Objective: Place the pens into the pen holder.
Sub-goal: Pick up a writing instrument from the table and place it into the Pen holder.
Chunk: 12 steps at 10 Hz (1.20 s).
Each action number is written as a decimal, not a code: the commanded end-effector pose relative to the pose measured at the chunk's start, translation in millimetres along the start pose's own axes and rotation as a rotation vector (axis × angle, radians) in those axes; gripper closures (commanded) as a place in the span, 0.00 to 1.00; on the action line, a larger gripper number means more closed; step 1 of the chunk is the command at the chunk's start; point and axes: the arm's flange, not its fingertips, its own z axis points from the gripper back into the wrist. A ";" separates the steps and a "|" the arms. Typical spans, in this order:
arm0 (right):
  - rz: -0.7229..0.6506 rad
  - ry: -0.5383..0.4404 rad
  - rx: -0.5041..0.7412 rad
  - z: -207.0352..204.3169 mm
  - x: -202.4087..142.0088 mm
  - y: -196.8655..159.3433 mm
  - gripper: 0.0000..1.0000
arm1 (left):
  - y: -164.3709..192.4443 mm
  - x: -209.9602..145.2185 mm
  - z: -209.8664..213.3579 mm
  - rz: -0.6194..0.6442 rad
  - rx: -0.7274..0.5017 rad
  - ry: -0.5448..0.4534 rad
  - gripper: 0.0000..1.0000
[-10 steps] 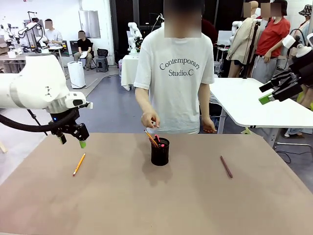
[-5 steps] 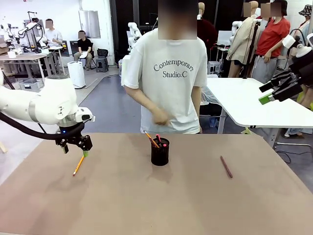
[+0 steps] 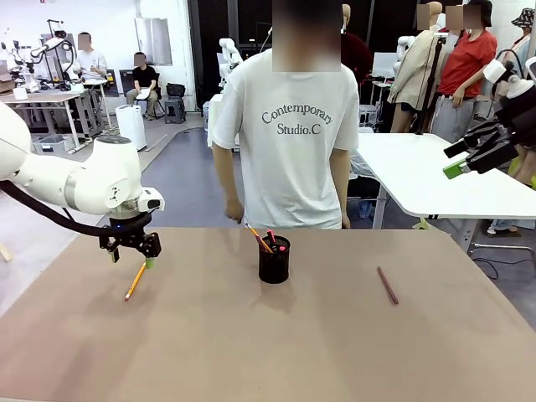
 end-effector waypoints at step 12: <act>0.006 -0.018 0.000 -0.3 1.9 0.1 0.00 | 6.8 20.3 -38.9 0.040 -0.083 0.001 0.38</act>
